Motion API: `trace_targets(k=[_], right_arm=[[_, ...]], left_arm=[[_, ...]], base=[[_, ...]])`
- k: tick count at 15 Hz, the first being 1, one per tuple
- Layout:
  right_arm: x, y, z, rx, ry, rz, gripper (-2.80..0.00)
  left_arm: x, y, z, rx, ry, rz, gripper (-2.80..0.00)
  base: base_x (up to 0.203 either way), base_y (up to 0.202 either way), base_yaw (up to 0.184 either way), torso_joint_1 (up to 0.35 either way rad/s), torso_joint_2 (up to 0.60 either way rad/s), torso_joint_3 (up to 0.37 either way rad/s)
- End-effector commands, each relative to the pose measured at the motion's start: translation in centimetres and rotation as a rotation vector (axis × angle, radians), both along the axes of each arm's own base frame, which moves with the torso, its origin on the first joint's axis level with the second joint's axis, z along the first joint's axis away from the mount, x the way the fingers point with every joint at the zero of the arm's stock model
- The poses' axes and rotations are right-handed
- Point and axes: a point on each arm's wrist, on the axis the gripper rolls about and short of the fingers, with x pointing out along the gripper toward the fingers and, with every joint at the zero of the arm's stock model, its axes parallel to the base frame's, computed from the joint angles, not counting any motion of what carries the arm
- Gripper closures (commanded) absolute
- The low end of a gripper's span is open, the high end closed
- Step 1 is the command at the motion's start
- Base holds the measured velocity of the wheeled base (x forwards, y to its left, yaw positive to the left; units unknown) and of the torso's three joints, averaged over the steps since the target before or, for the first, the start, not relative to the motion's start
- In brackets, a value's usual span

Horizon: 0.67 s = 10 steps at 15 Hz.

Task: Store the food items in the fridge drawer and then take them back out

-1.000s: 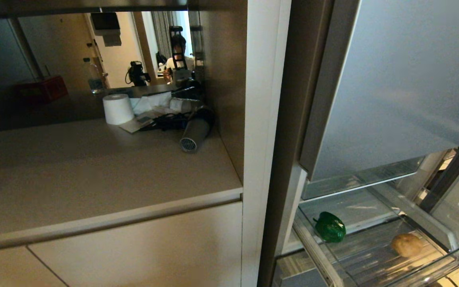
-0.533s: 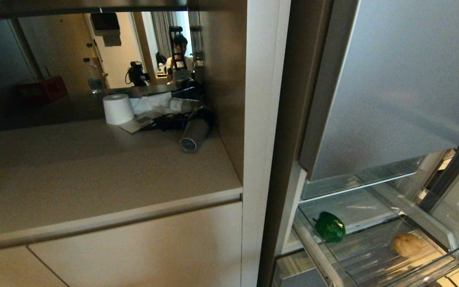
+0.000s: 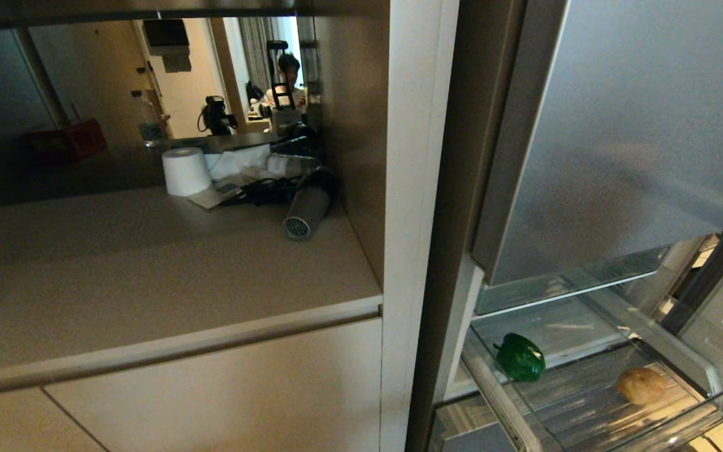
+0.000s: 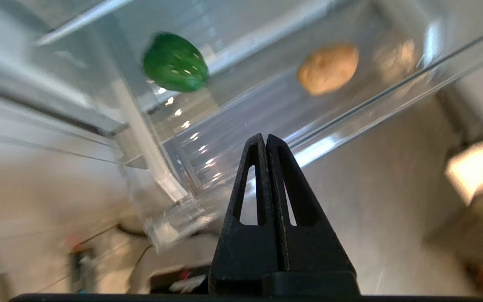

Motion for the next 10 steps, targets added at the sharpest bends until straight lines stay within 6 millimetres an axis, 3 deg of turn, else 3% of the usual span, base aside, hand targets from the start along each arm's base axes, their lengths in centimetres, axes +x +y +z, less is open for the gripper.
trace_targets(k=[1, 4, 6, 9, 10], right_arm=[[5.0, -1.3, -3.7, 0.041, 0.175, -0.084, 0.0], [8.1, -4.5, -6.7, 0.081, 0.174, -0.207, 0.0], [8.7, -7.0, -8.1, 0.104, 0.184, -0.221, 0.0], [9.8, -8.6, -9.9, 0.138, 0.235, -0.189, -0.05], [10.3, -9.0, -10.5, 0.138, 0.241, -0.179, -2.8]], left_arm=[[0.1, 0.0, -0.3, 0.0, 0.01, 0.0, 0.0], [0.1, 0.0, -0.3, 0.0, 0.009, 0.0, 0.0], [0.1, 0.0, -0.3, 0.0, 0.009, 0.0, 0.0], [0.1, 0.0, -0.3, 0.0, 0.01, 0.0, 0.0], [0.1, 0.0, -0.3, 0.0, 0.01, 0.0, 0.0]], base=[[0.0, 0.0, 0.0, 0.0, 0.0, 0.0], [0.0, 0.0, 0.0, 0.0, 0.0, 0.0], [0.0, 0.0, 0.0, 0.0, 0.0, 0.0], [0.0, 0.0, 0.0, 0.0, 0.0, 0.0], [0.0, 0.0, 0.0, 0.0, 0.0, 0.0]])
